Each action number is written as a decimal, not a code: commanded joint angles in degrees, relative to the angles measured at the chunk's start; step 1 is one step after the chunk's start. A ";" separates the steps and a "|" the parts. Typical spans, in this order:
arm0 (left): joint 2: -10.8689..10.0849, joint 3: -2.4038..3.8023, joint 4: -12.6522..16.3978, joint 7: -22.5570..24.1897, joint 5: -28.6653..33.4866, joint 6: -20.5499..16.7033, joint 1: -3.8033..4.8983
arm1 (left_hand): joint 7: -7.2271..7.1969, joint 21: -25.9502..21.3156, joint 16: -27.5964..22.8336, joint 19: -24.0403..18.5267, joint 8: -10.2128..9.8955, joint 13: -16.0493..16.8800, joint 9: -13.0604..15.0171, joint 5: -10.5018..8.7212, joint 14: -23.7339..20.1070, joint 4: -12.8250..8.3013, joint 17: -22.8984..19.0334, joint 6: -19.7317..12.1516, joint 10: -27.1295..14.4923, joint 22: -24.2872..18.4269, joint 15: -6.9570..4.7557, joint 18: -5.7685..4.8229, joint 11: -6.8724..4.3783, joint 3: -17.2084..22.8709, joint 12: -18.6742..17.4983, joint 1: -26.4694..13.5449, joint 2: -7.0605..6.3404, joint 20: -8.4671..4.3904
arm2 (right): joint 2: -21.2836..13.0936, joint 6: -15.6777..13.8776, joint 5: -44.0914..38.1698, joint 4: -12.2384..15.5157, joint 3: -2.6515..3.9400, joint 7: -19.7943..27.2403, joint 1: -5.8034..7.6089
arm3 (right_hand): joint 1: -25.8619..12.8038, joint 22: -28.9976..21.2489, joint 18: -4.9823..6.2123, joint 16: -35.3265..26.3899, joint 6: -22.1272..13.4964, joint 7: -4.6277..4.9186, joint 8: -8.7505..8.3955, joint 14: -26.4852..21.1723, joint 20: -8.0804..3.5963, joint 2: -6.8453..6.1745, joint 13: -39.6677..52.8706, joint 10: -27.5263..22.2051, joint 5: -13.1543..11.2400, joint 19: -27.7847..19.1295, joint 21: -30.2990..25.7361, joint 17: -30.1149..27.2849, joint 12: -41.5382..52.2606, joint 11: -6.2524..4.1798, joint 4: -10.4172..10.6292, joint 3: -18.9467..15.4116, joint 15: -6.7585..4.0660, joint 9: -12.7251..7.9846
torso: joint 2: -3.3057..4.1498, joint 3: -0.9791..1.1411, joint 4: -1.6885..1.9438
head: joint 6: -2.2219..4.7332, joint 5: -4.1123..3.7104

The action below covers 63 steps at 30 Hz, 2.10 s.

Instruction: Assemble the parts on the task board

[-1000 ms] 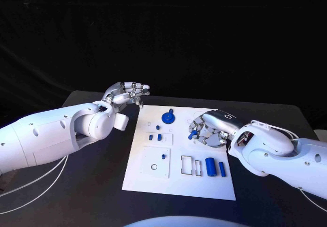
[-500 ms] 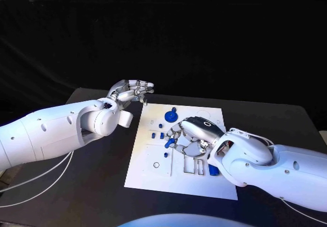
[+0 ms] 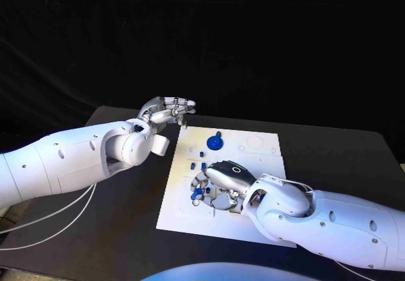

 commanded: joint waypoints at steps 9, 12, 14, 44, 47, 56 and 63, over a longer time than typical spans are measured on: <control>0.11 0.04 0.06 0.63 0.20 1.09 0.06 | -0.03 -0.27 0.18 0.04 -0.25 0.08 -0.07 0.06 -0.40 0.19 -0.09 -0.54 -0.40 -0.10 0.11 0.83 0.10 -0.24 0.39 -0.04 0.31 0.30 | 0.87 4.13 -4.60 -1.65 -0.19 -0.23 -0.83 | -0.20 3.73 -0.23 0.20 0.04 0.22 0.08 3.81 -0.01 -0.55 0.07 -0.23 0.20 0.07 -0.19 4.14 -0.18 -0.13 -0.31 0.11 -0.20 1.34 | 0.07 0.08 -0.04 | -0.18 0.05; 0.11 0.04 0.07 0.63 0.20 1.11 0.06 | -0.03 -0.27 0.18 0.04 -0.25 0.08 -0.07 0.06 -0.40 0.19 -0.09 -0.54 -0.40 -0.10 0.11 0.83 0.10 -0.24 0.39 -0.04 0.31 0.30 | 0.94 4.72 -4.69 -1.90 -0.27 -0.47 -0.89 | -0.24 3.72 -0.23 0.17 0.02 0.23 0.08 3.79 -0.01 -0.57 0.08 -0.23 0.20 0.05 -0.23 4.06 -0.19 -0.12 -0.31 0.11 -0.19 1.35 | 0.04 0.05 -0.01 | -0.23 0.04; 0.09 0.04 0.08 0.62 0.20 1.13 0.06 | -0.03 -0.27 0.18 0.04 -0.25 0.08 -0.07 0.06 -0.40 0.19 -0.09 -0.54 -0.40 -0.10 0.11 0.83 0.10 -0.24 0.39 -0.04 0.31 0.30 | 0.99 4.97 -4.80 -2.11 -0.33 -0.70 -0.92 | -0.24 3.72 -0.23 0.17 0.02 0.23 0.08 3.79 -0.01 -0.57 0.08 -0.23 0.20 0.05 -0.23 4.06 -0.19 -0.12 -0.31 0.11 -0.19 1.35 | 0.04 0.05 -0.01 | -0.23 0.04; -0.14 0.05 0.27 0.11 0.17 1.46 0.06 | -0.03 -0.35 0.20 0.03 -0.20 0.17 -0.05 0.06 -0.49 0.15 -0.14 -0.55 -0.51 -0.15 0.10 0.84 0.08 -0.21 0.60 0.06 0.38 0.32 | 2.32 3.87 -6.45 -2.63 -0.70 -3.34 -1.46 | -4.75 3.53 -0.04 0.20 -7.75 1.51 -4.55 3.71 1.03 -4.15 0.20 -3.39 -0.36 -0.30 -1.41 3.92 -1.90 1.12 1.24 -1.76 0.95 -0.21 | -0.01 0.05 -0.02 | -0.03 -0.53; -0.16 0.05 0.27 0.07 0.17 1.56 0.06 | -0.02 -0.36 0.22 0.04 -0.19 0.18 -0.05 0.05 -0.50 0.15 -0.15 -0.57 -0.53 -0.15 0.10 0.84 0.10 -0.23 0.63 0.05 0.36 0.33 | 1.90 2.16 -6.47 -2.29 -0.70 -3.00 -1.53 | -4.91 3.59 -0.03 0.22 -8.51 1.47 -4.99 3.71 0.95 -4.31 0.31 -3.43 -0.46 -0.26 -1.37 3.94 -1.86 0.94 1.39 -2.06 0.79 -0.36 | -0.01 0.08 0.00 | 0.02 -0.62; -0.29 0.04 0.24 -0.01 0.17 1.73 0.06 | 0.01 -0.41 0.26 0.04 -0.17 0.22 -0.04 -0.01 -0.51 0.32 -0.17 -0.58 -0.62 -0.18 0.14 0.83 0.14 -0.36 0.75 -0.17 0.35 0.36 | -2.39 -6.43 -3.68 1.57 0.17 -0.06 -1.70 | -5.05 3.95 -0.14 0.37 -12.44 0.83 -7.20 3.78 0.65 -5.01 0.62 -3.75 -0.56 0.02 -0.90 4.23 -1.82 0.54 1.69 -3.37 0.45 -1.26 | -0.08 0.11 -0.10 | 0.39 -1.33; -0.47 0.01 0.29 -0.04 0.18 1.78 0.06 | 0.01 -0.44 0.28 0.05 -0.16 0.25 -0.04 -0.04 -0.53 0.36 -0.19 -0.61 -0.68 -0.20 0.15 0.83 0.14 -0.42 0.80 -0.23 0.31 0.37 | -11.58 -8.35 16.82 5.84 1.06 3.75 1.78 | -3.07 4.23 -0.22 0.57 -6.35 1.53 -4.08 3.90 0.14 -3.59 2.83 1.92 2.01 0.23 -0.67 4.63 1.86 0.20 0.98 -2.95 0.00 -0.16 | -0.29 -0.04 -0.38 | 0.91 -3.76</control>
